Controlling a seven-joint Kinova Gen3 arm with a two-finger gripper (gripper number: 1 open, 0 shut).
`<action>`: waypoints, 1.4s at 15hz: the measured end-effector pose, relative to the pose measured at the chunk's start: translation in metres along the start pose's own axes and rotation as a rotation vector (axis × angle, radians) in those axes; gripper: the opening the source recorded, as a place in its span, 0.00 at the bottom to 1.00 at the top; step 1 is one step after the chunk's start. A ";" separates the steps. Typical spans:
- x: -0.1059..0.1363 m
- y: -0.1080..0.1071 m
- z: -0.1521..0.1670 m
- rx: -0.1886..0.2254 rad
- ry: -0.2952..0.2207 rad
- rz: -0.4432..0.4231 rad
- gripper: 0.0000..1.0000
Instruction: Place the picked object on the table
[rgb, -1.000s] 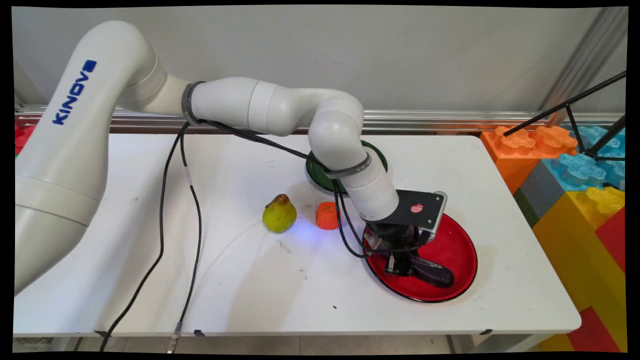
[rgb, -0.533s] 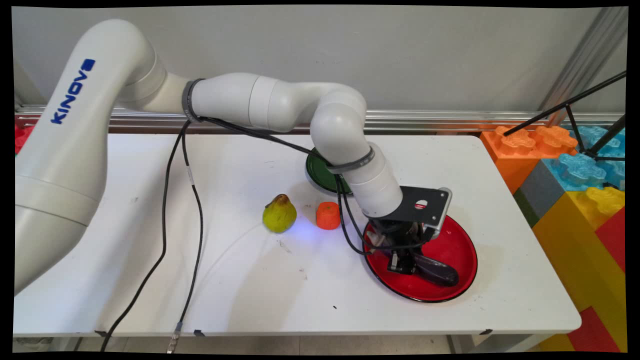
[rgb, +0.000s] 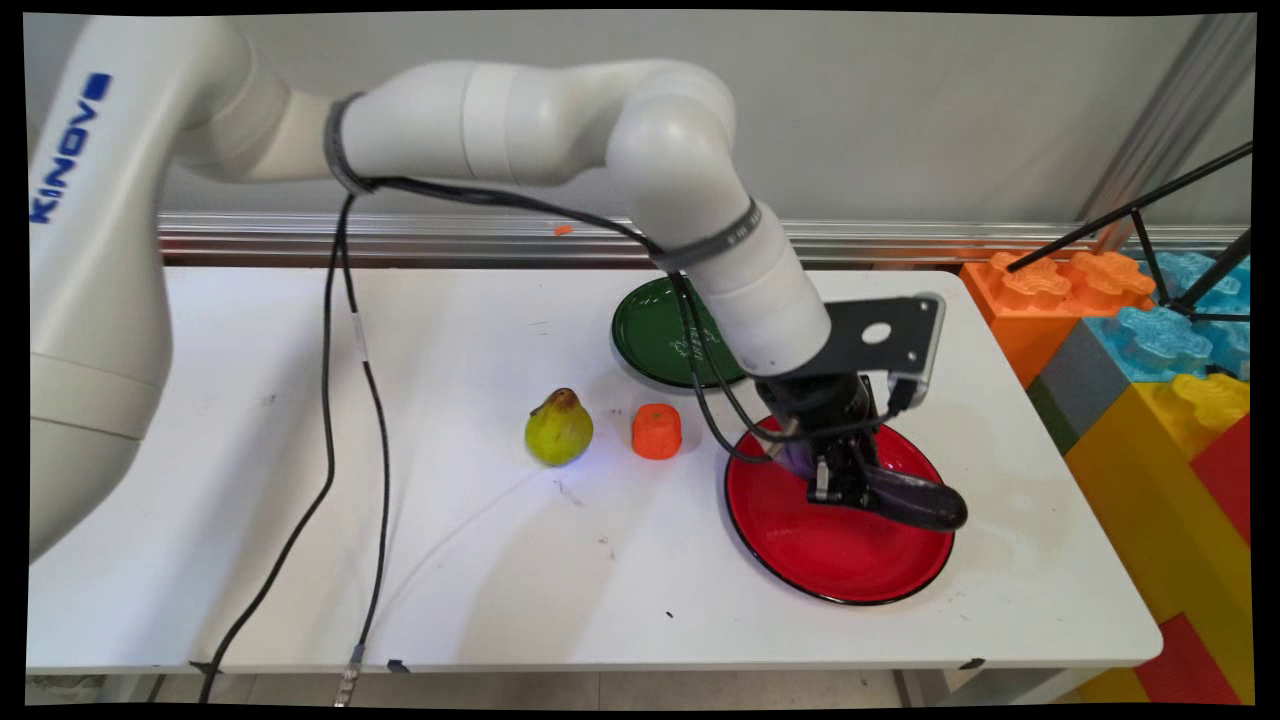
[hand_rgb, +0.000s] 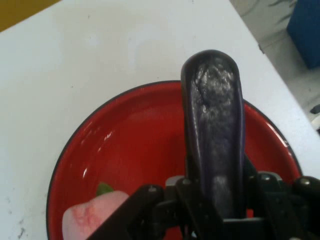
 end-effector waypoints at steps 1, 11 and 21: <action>0.001 0.003 -0.014 0.000 0.003 -0.019 0.00; -0.063 0.037 -0.126 -0.050 -0.079 -0.097 0.00; -0.155 0.069 -0.165 -0.088 -0.145 -0.103 0.00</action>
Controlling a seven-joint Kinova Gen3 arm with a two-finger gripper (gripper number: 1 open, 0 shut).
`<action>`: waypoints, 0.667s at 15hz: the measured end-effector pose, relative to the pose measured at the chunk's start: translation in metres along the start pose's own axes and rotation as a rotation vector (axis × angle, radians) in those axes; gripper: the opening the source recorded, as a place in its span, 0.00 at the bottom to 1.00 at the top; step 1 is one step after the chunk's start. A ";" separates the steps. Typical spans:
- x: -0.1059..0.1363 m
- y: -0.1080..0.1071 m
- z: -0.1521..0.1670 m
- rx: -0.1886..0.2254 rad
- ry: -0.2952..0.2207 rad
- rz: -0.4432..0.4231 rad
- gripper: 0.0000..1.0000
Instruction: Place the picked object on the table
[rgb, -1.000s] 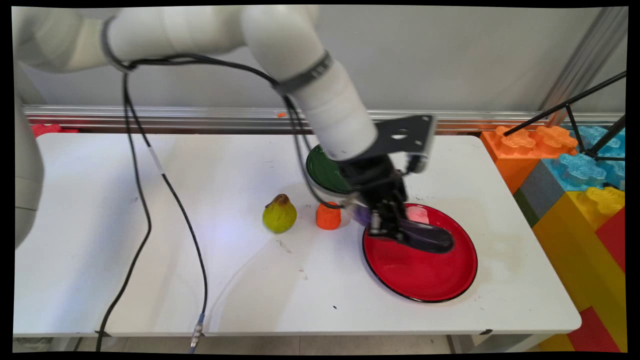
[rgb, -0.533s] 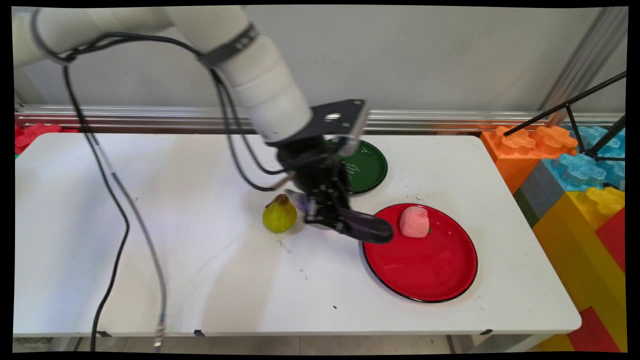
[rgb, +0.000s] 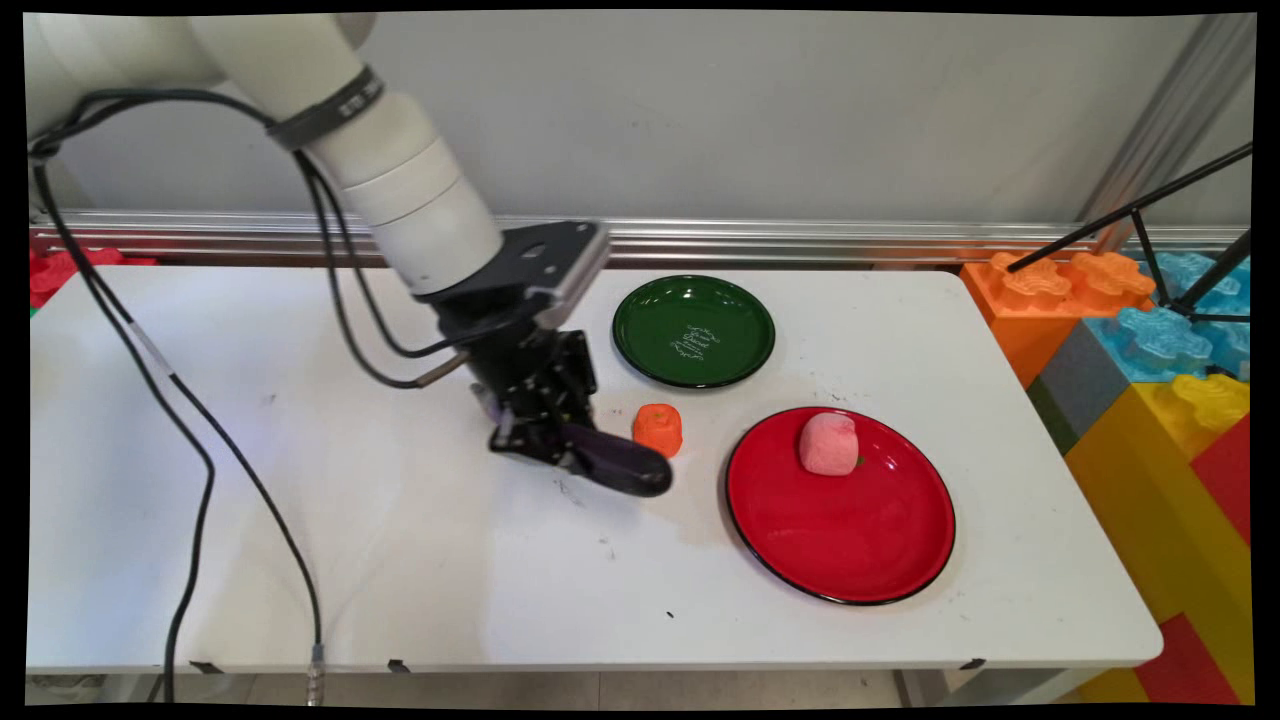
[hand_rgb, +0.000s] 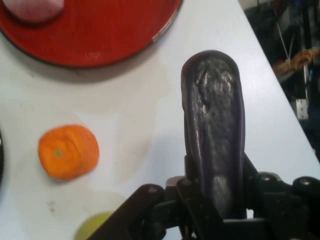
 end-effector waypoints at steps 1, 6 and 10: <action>-0.010 0.002 0.001 -0.005 -0.006 0.004 0.00; -0.055 0.010 0.011 -0.025 -0.039 0.005 0.00; -0.078 0.015 0.025 -0.035 -0.054 0.011 0.00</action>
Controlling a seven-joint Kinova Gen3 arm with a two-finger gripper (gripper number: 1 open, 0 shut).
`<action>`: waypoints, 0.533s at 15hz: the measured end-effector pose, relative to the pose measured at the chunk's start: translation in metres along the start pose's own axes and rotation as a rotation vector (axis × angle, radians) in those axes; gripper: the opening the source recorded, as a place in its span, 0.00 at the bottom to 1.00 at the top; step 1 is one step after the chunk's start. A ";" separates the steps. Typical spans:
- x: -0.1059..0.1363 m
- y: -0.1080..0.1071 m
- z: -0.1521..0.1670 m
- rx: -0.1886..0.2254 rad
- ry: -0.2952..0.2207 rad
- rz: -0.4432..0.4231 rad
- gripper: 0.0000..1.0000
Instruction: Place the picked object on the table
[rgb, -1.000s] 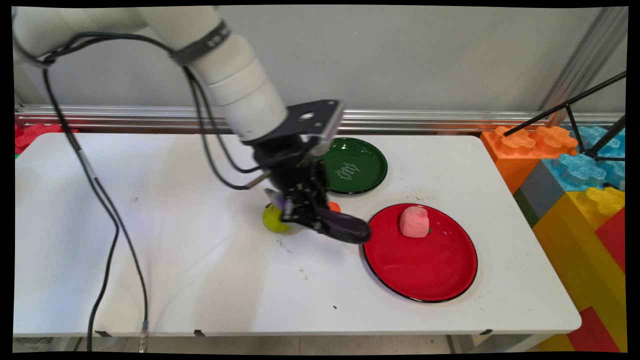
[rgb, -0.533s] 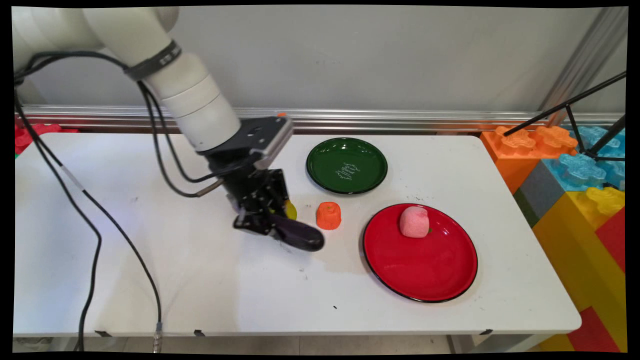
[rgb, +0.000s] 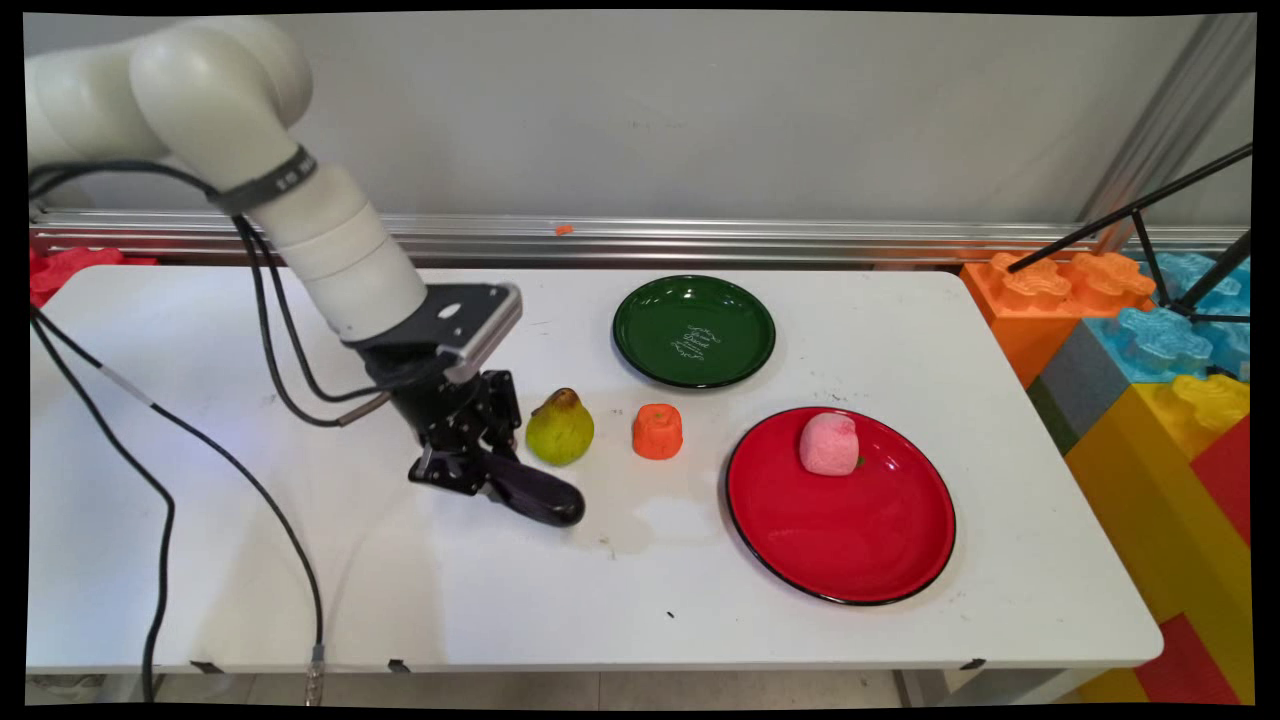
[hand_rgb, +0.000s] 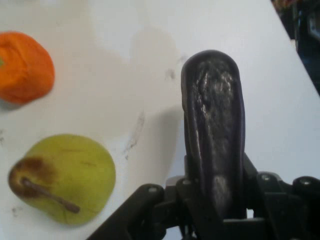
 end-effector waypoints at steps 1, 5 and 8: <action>-0.005 0.001 0.006 -0.002 -0.001 0.005 0.00; -0.018 0.002 0.028 -0.009 0.001 0.021 0.00; -0.024 0.002 0.039 -0.013 0.011 0.024 0.00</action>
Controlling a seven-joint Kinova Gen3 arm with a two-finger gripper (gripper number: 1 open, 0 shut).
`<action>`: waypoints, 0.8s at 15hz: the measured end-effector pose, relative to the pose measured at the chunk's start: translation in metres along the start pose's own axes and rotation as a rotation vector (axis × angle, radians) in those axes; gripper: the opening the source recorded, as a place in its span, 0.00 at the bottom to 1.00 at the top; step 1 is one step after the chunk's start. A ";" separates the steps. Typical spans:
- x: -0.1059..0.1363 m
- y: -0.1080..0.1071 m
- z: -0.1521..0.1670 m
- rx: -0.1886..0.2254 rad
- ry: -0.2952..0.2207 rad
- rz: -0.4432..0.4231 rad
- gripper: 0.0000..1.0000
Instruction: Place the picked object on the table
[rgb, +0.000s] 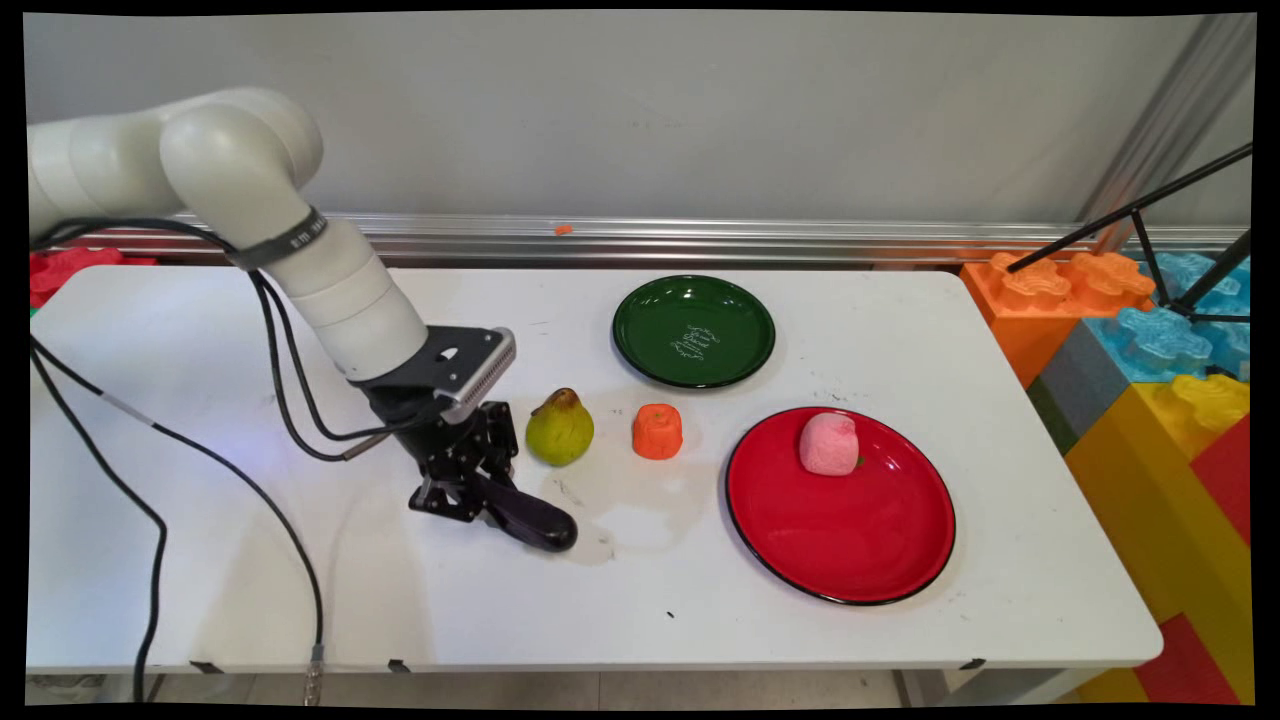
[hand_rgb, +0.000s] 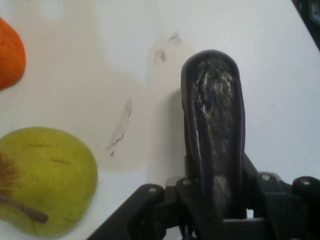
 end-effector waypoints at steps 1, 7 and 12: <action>-0.002 0.000 0.003 -0.002 0.006 -0.001 0.00; -0.010 0.001 0.016 -0.018 0.057 -0.025 0.00; -0.015 0.001 0.026 -0.030 0.095 -0.045 0.00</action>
